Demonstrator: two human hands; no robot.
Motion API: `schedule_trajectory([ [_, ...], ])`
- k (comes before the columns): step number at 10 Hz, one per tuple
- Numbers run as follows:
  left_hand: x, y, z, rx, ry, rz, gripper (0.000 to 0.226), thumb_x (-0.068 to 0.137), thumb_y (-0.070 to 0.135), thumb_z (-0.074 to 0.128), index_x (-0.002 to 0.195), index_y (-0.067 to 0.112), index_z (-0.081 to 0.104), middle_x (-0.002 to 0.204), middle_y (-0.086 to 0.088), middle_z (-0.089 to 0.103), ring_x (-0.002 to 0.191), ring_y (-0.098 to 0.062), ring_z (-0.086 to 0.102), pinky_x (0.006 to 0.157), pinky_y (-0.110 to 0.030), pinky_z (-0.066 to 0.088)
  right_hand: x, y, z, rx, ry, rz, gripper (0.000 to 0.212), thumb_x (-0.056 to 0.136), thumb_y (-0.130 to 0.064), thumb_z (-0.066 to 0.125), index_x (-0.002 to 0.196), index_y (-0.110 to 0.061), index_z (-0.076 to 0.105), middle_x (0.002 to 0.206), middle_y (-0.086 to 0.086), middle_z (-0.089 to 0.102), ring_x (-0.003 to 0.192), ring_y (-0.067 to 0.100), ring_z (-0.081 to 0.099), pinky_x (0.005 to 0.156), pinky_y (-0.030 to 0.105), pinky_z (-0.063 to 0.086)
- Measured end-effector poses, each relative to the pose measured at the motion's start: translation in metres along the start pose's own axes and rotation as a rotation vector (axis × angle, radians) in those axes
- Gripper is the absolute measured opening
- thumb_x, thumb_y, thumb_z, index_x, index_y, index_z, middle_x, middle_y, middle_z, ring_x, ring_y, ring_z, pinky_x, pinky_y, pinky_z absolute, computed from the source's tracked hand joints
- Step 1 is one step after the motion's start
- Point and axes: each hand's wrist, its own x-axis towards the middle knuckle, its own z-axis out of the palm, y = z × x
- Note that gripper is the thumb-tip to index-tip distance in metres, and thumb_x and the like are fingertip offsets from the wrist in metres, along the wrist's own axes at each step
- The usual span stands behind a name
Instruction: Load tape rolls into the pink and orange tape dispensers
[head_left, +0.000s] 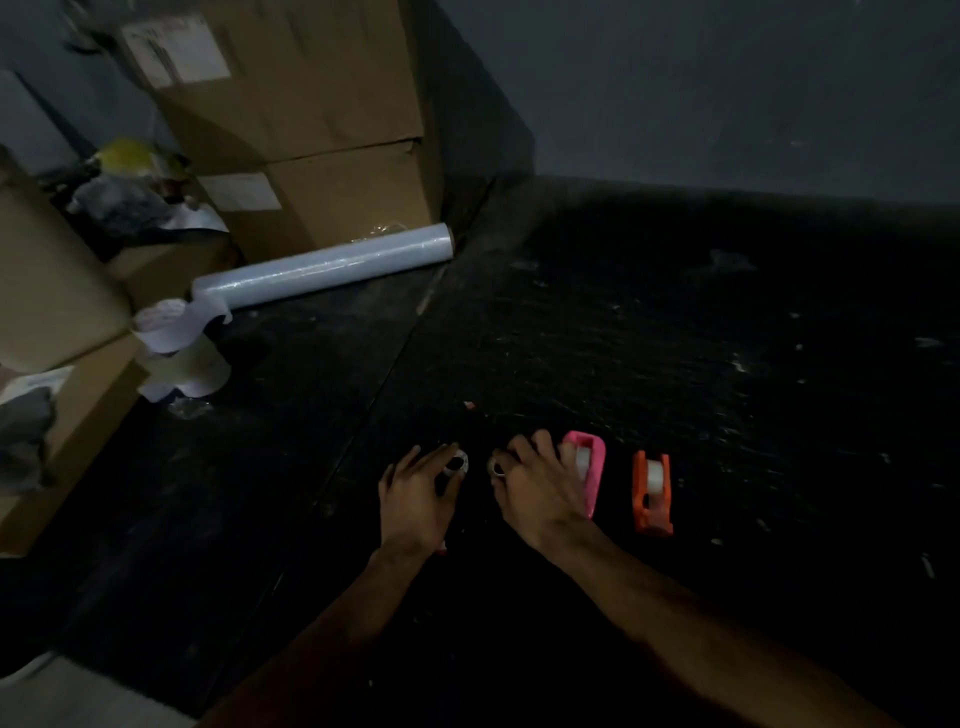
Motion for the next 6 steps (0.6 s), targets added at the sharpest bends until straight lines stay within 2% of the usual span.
schedule_trajectory([
  [2, 0.013, 0.012, 0.008, -0.01, -0.048, -0.018, 0.039, 0.092, 0.033, 0.058, 0.131, 0.039, 0.052, 0.14, 0.013, 0.054, 0.143, -0.019, 0.029, 0.117, -0.056, 0.015, 0.01, 0.001, 0.002, -0.033, -0.022, 0.068, 0.037, 0.092, -0.038, 0.046, 0.123, -0.021, 0.057, 0.126, 0.004, 0.057, 0.119, 0.028, 0.04, 0.094, 0.047, 0.031],
  [4, 0.019, 0.009, 0.006, -0.078, -0.134, -0.029, 0.054, 0.093, 0.035, 0.056, 0.144, 0.03, 0.037, 0.147, -0.003, 0.046, 0.144, -0.023, 0.027, 0.118, -0.056, 0.01, 0.013, -0.004, -0.004, -0.026, -0.044, 0.117, 0.04, 0.091, -0.043, 0.047, 0.124, -0.021, 0.055, 0.127, 0.005, 0.057, 0.119, 0.027, 0.041, 0.091, 0.045, 0.032],
  [5, 0.017, 0.008, -0.004, -0.177, -0.148, -0.026, 0.058, 0.094, 0.028, 0.056, 0.146, 0.026, 0.032, 0.148, -0.008, 0.043, 0.138, -0.026, 0.038, 0.117, -0.052, 0.023, 0.006, -0.002, -0.014, 0.06, 0.013, 0.106, 0.04, 0.092, -0.044, 0.044, 0.123, -0.022, 0.056, 0.122, 0.004, 0.059, 0.114, 0.025, 0.045, 0.089, 0.042, 0.033],
  [6, 0.015, 0.012, -0.017, -0.185, -0.098, -0.038, 0.052, 0.093, 0.019, 0.057, 0.143, 0.019, 0.04, 0.144, -0.013, 0.045, 0.129, -0.028, 0.047, 0.11, -0.038, 0.038, -0.002, 0.001, -0.024, 0.17, 0.117, 0.098, 0.032, 0.094, -0.039, 0.043, 0.111, -0.021, 0.063, 0.113, 0.002, 0.063, 0.107, 0.023, 0.051, 0.089, 0.039, 0.038],
])
